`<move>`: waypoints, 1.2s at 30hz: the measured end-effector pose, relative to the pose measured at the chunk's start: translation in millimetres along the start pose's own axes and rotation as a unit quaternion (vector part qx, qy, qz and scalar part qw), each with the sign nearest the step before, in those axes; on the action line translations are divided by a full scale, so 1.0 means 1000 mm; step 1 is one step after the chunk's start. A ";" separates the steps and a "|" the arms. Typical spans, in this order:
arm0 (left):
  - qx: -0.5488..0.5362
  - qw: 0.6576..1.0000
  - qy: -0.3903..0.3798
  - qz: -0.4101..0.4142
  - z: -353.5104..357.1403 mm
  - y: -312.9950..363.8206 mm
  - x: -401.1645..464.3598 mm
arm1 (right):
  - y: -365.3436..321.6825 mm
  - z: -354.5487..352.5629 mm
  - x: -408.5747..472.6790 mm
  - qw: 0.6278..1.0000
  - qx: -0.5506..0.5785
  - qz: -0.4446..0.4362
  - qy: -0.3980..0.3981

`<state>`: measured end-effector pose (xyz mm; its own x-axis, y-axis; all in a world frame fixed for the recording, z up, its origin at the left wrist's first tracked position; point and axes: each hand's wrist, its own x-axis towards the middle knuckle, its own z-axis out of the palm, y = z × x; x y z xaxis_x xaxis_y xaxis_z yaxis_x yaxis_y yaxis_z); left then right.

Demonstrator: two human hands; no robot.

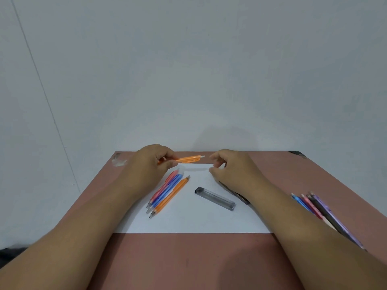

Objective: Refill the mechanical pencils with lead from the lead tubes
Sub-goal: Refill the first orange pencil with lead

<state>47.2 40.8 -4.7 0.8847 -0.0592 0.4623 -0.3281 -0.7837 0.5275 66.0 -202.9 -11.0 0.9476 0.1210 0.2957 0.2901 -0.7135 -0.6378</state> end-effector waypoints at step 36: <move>-0.005 1.000 0.004 0.008 0.002 -0.003 0.001 | -0.003 -0.009 -0.002 0.992 0.006 0.128 0.006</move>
<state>49.6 41.8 -7.5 0.8764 -0.0674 0.4769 -0.3466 -0.7759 0.5272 62.1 -207.6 -3.3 0.9889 -0.0705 0.1312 0.0423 -0.7115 -0.7014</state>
